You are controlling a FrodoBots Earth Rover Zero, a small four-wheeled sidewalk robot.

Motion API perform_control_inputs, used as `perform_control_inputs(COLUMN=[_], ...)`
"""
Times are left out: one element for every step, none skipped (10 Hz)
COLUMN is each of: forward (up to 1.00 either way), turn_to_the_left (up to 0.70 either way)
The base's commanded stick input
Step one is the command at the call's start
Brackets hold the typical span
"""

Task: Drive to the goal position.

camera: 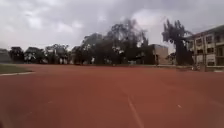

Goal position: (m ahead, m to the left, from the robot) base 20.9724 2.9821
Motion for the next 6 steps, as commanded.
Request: perform_control_inputs(forward=[0.45, 0.45, 0.45, 0.45, 0.45, 0.45], turn_to_the_left=[0.0, 0.0, 0.0, 0.0, 0.0, 0.0])
